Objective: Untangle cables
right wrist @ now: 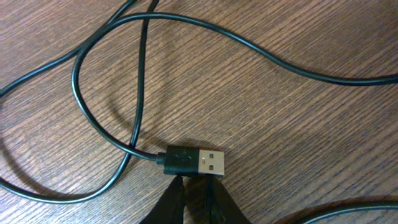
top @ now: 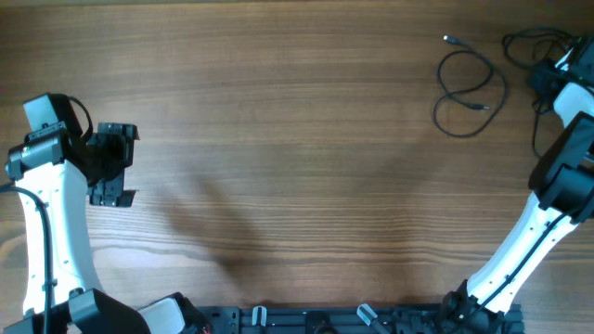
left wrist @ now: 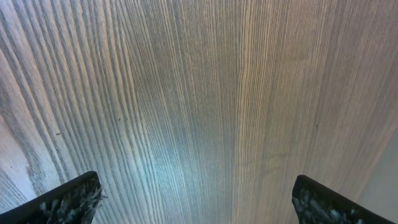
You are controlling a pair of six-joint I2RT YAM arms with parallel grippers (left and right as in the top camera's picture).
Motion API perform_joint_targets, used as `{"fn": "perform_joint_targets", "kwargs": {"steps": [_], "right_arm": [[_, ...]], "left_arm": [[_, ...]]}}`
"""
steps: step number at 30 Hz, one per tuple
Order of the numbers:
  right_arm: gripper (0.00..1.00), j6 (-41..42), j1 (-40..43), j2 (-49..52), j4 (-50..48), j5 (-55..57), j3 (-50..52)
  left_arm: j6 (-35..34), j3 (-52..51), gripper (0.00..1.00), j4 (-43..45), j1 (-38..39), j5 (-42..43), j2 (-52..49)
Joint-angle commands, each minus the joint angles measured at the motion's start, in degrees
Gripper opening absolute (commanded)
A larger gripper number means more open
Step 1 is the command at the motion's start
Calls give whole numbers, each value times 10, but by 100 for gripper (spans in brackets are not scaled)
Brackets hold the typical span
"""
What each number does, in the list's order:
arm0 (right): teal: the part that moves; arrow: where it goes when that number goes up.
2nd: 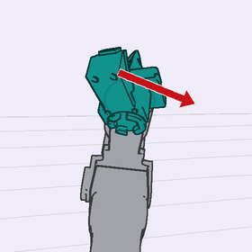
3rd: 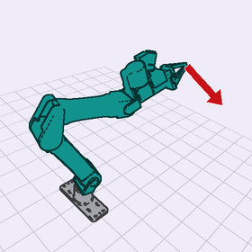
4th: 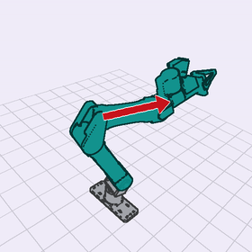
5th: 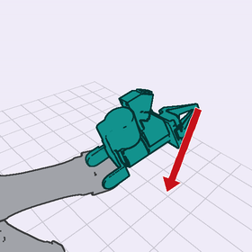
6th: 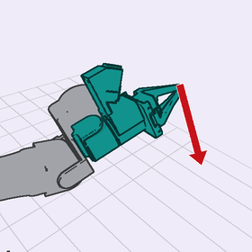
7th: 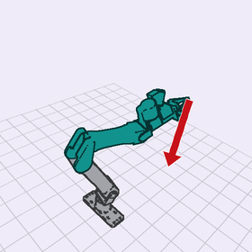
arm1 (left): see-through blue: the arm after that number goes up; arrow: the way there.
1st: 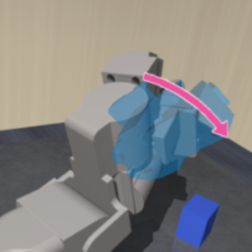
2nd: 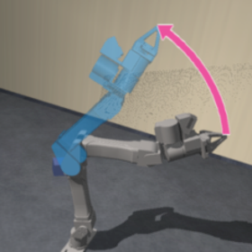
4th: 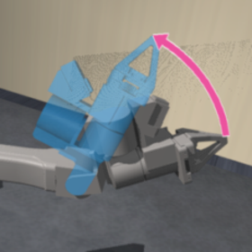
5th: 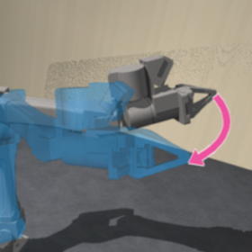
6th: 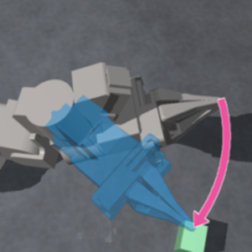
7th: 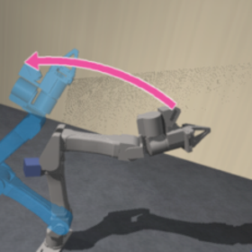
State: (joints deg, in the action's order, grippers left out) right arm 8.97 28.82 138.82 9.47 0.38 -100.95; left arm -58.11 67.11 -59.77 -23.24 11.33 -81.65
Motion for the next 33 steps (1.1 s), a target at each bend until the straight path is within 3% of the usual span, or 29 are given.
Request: {"fn": "perform_joint_targets", "kwargs": {"steps": [1,5,7,12,15,19,22,23,24,25,29,33], "right_arm": [[7,-16,0,2,37,-23,26],[9,-16,0,-138,85,-28,26],[11,-66,0,-232,95,-110,26],[19,-23,-16,-414,105,-298,26],[25,16,-76,-468,109,-302,26],[34,-48,-214,-555,158,-248,75],[67,-123,-328,-704,80,-120,245],[75,-135,-341,-742,49,-115,291],[95,-135,-344,-772,26,-115,325],[100,-135,-344,-800,9,-115,353],[100,-137,-308,-957,-27,-111,444],[100,-137,-259,-1028,-70,-111,447]], "left_arm": [[7,4,100,0,3,-8,10],[7,4,100,0,3,-8,10],[7,4,100,0,3,-8,10],[7,4,100,0,3,-8,10],[7,4,100,0,3,-8,10],[7,4,100,0,3,-8,10],[7,4,100,0,3,-8,10],[7,4,100,0,3,-8,10],[7,4,100,0,3,-8,10],[7,4,100,0,3,-8,10],[7,4,100,0,3,-8,10],[7,4,100,0,3,-8,10]]}}
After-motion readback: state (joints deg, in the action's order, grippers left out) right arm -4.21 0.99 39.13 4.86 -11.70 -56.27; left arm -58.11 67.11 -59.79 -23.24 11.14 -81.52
